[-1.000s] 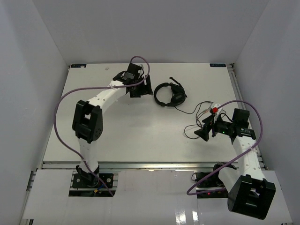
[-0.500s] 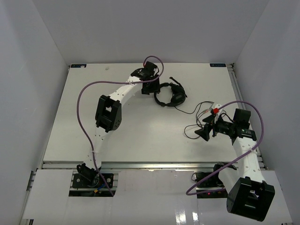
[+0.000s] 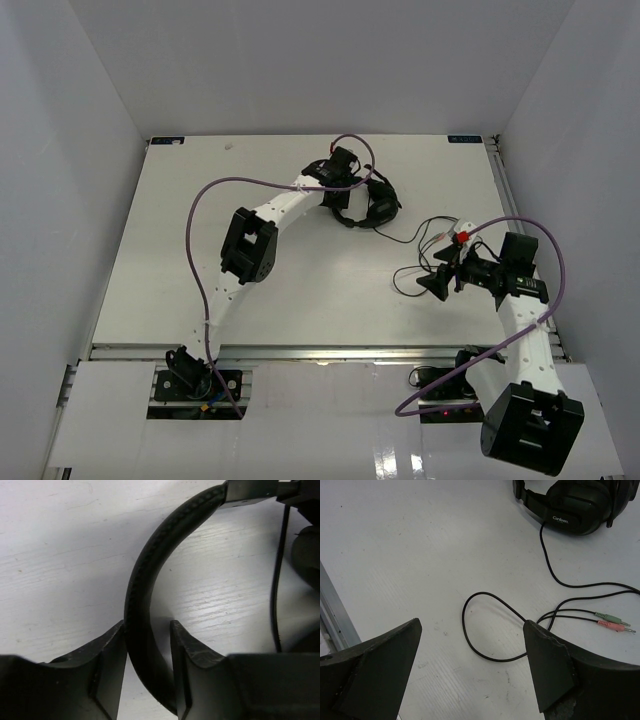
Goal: Wrap the headphones
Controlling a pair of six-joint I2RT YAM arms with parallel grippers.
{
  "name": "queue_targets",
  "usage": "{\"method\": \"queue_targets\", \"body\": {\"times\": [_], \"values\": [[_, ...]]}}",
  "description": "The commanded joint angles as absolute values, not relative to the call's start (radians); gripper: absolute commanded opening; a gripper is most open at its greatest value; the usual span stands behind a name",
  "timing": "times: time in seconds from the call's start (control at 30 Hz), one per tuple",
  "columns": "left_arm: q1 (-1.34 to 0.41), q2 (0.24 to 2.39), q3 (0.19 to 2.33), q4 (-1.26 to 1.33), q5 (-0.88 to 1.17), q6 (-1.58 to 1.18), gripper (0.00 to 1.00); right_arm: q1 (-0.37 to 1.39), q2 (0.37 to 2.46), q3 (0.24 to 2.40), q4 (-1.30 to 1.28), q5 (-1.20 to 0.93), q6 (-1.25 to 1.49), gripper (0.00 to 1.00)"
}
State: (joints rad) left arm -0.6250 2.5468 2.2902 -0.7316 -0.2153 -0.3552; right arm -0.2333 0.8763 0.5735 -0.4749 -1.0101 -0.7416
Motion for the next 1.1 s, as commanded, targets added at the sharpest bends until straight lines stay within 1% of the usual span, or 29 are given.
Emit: {"method": "queue_targets", "body": {"times": [0.0, 0.17, 0.27, 0.3, 0.43, 0.53, 0.6, 0.63, 0.7, 0.73, 0.8, 0.87, 0.97, 1.07], "values": [[-0.623, 2.558, 2.322, -0.727, -0.270, -0.315, 0.44, -0.251, 0.862, 0.588, -0.477, -1.061, -0.761, 0.89], [-0.623, 2.566, 2.322, -0.707, -0.229, -0.319, 0.17, -0.262, 0.862, 0.580, -0.482, -1.090, -0.773, 0.89], [-0.623, 2.532, 2.282, -0.693, -0.170, -0.356, 0.02, -0.265, 0.839, 0.569, -0.503, -1.121, -0.808, 0.89], [-0.623, 2.501, 2.244, -0.685, -0.158, -0.366, 0.00, -0.265, 0.826, 0.566, -0.511, -1.128, -0.826, 0.89], [-0.623, 2.330, 2.038, -0.634, -0.147, -0.400, 0.00, -0.265, 0.762, 0.543, -0.528, -1.155, -0.874, 0.89], [-0.621, 2.110, 1.820, -0.591, -0.164, -0.452, 0.00, -0.263, 0.734, 0.543, -0.559, -1.169, -0.923, 0.95], [-0.621, 1.979, 1.703, -0.569, -0.167, -0.483, 0.00, -0.259, 0.749, 0.572, -0.572, -1.112, -0.920, 0.98], [-0.621, 1.924, 1.656, -0.561, -0.167, -0.493, 0.00, -0.255, 0.761, 0.597, -0.584, -1.090, -0.927, 0.97], [-0.621, 1.780, 1.538, -0.547, -0.161, -0.535, 0.00, -0.239, 0.802, 0.682, -0.668, -1.073, -0.994, 0.91], [-0.621, 1.773, 1.533, -0.546, -0.154, -0.554, 0.00, -0.231, 0.816, 0.707, -0.694, -1.072, -0.997, 0.90], [-0.623, 1.631, 1.413, -0.512, -0.118, -0.611, 0.00, -0.194, 0.842, 0.733, -0.712, -1.077, -1.048, 0.90], [-0.623, 1.549, 1.351, -0.492, -0.079, -0.645, 0.00, -0.166, 0.837, 0.715, -0.657, -1.084, -1.055, 0.90], [-0.630, 1.402, 1.268, -0.485, -0.072, -0.675, 0.00, -0.107, 0.782, 0.655, -0.512, -1.090, -1.051, 0.90], [-0.632, 1.309, 1.245, -0.486, -0.063, -0.687, 0.00, -0.014, 0.754, 0.629, -0.392, -1.097, -1.030, 0.90]]}}
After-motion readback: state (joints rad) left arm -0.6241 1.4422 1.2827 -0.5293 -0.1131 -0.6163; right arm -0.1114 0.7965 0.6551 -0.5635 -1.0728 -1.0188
